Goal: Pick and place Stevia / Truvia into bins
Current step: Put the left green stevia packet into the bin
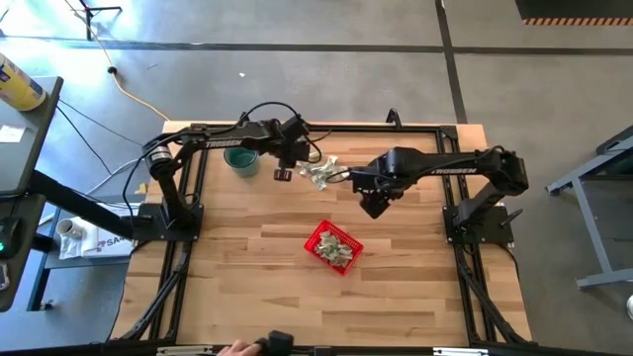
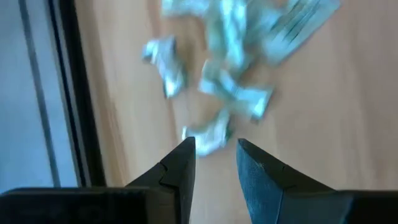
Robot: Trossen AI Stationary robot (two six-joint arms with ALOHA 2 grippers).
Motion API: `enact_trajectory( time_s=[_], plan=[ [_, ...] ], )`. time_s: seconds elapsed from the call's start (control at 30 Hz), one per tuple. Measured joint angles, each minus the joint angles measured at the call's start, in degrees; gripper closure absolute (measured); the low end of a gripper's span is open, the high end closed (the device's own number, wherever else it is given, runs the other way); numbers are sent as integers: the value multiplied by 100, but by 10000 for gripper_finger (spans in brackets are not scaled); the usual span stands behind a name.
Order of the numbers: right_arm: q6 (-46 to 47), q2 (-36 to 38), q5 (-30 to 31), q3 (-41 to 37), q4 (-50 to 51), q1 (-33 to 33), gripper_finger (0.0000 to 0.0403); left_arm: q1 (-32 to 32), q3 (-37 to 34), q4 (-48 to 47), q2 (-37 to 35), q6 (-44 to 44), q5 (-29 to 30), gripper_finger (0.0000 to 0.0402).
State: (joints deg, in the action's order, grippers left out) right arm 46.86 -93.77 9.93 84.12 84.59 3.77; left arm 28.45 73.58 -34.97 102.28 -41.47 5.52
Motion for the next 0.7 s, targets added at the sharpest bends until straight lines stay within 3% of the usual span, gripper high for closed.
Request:
enact_trajectory(
  time_s=[0.13,0.27,0.37,0.5,0.63,0.7],
  plan=[
    [-334,232,18,-308,-346,-1,167,153,0,95,15,-224,-736,252],
    [-437,418,256,-452,-627,0,167,337,-4,120,142,-464,-743,252],
    [-548,521,529,-452,-721,0,167,503,-8,85,211,52,-788,252],
    [-810,614,602,-450,-900,77,167,493,-11,187,289,274,-47,252],
    [-991,646,607,-450,-953,224,167,323,2,435,271,722,1261,252],
    [-1121,649,606,-450,-953,300,167,256,0,423,271,833,1436,252]
  ],
)
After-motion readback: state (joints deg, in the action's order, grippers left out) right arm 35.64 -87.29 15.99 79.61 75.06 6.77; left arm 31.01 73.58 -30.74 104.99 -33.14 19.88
